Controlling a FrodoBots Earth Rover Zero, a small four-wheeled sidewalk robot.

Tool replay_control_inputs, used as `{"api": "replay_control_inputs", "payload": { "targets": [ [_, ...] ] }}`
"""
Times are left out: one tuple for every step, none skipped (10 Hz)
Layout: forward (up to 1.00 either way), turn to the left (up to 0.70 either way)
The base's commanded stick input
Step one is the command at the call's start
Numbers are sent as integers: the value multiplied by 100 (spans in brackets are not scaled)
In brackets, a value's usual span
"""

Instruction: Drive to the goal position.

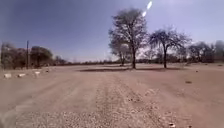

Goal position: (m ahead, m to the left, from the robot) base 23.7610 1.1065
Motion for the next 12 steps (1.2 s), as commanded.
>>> {"api": "replay_control_inputs", "payload": {
  "targets": [
    [85, 0],
    [85, 0],
    [85, 0],
    [85, 0],
    [85, 0],
    [85, 0],
    [85, 0],
    [85, 0],
    [85, 0],
    [85, 0],
    [85, 0],
    [85, 0]
  ]
}}
